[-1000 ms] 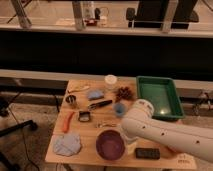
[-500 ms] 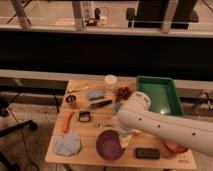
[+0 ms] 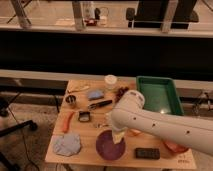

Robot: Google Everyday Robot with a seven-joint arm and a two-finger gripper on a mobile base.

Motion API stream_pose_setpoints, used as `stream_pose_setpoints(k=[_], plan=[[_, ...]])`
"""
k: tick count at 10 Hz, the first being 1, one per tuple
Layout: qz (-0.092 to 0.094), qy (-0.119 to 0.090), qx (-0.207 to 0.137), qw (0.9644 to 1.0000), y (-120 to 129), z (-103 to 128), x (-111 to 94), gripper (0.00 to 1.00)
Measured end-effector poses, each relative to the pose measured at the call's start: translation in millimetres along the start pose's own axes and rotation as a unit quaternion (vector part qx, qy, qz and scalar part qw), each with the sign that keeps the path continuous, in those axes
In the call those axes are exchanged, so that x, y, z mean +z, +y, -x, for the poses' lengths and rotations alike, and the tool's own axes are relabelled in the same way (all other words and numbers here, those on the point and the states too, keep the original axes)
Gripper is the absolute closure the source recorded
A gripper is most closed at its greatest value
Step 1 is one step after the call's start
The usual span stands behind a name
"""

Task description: Place fork in plastic cup

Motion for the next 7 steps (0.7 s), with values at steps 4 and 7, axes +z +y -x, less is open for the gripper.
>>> stream_pose_setpoints(k=[4,7], plan=[[-0.059,-0.011,-0.018,0.9981,-11.0,2.2,0.0,0.20],[-0.082,-0.019,-0.025,0.9961,-18.8,-2.7,10.0,0.20]])
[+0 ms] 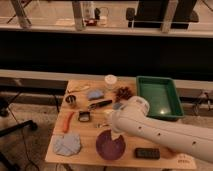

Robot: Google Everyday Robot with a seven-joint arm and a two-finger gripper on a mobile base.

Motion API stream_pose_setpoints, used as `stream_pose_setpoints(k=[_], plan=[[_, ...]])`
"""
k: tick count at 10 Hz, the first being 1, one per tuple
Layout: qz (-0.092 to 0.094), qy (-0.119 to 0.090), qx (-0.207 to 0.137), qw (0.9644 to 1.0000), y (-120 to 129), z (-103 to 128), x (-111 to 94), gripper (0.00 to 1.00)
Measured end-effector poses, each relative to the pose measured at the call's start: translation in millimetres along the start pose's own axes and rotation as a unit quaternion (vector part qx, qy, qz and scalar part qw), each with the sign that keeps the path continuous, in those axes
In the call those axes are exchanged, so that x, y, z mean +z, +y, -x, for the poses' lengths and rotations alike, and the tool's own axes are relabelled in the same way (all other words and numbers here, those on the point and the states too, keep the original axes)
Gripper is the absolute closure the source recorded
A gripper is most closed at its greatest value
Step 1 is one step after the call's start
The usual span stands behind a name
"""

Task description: Place fork in plastic cup

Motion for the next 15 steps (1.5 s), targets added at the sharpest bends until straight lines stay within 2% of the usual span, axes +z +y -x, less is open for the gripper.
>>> stream_pose_setpoints(k=[3,5,7,10,15], plan=[[-0.006,-0.003,-0.003,1.0000,-13.5,-3.2,16.9,0.20],[-0.004,-0.004,-0.013,0.9999,-29.6,4.3,34.2,0.20],[0.003,-0.002,-0.023,0.9997,-38.3,11.9,45.8,0.20],[0.026,0.003,-0.036,0.9990,-46.1,18.2,61.5,0.20],[0.044,0.016,-0.067,0.9966,-56.8,30.1,86.6,0.20]])
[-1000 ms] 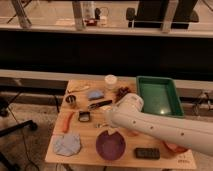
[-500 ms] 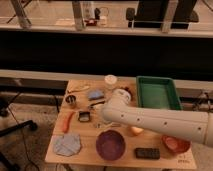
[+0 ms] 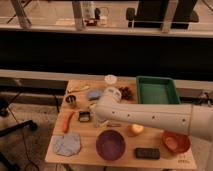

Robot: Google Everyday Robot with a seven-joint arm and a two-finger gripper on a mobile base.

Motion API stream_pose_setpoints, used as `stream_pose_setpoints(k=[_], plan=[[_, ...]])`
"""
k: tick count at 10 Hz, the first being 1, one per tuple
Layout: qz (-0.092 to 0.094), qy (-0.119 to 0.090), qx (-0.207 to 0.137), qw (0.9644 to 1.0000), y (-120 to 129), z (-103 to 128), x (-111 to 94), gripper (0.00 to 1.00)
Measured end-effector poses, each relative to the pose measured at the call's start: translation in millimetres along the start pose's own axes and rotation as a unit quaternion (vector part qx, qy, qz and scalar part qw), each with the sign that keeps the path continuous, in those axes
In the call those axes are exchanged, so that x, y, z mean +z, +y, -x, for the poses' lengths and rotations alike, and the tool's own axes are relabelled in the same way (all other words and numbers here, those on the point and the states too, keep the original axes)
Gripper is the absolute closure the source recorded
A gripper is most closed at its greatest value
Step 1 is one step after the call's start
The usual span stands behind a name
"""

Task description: Place fork in plastic cup

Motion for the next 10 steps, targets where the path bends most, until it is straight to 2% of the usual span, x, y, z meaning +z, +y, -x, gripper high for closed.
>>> stream_pose_setpoints(k=[2,5,7,10], plan=[[0.014,0.002,0.001,0.9999,-5.3,0.9,12.3,0.20],[0.059,-0.002,0.030,0.9978,-6.1,-5.2,39.2,0.20],[0.080,-0.002,0.056,0.9952,-0.6,-18.7,51.8,0.20],[0.094,0.002,0.086,0.9919,5.3,-34.8,57.6,0.20]])
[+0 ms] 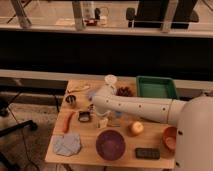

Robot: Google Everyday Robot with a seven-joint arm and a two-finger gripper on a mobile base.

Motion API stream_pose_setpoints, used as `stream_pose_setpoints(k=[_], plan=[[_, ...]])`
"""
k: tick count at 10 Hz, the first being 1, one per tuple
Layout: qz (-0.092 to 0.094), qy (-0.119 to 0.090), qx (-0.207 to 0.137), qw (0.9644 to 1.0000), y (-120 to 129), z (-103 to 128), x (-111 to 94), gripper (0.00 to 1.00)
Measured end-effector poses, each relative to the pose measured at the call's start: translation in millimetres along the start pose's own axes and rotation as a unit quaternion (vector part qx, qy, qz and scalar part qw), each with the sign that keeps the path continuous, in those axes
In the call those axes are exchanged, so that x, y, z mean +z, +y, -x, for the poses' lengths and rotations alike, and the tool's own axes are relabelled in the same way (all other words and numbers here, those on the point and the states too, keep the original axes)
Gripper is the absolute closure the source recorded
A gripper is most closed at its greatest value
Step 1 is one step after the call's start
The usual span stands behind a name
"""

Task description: Place fork in plastic cup

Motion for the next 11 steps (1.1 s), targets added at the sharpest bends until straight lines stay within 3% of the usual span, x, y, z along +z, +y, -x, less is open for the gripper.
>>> stream_pose_setpoints(k=[2,4,11], plan=[[0.011,0.006,0.024,0.9996,7.8,-17.5,-2.1,0.20],[0.016,0.010,0.035,0.9992,11.4,-20.8,-5.8,0.20],[0.014,-0.015,0.058,0.9981,32.2,-17.9,3.7,0.20]])
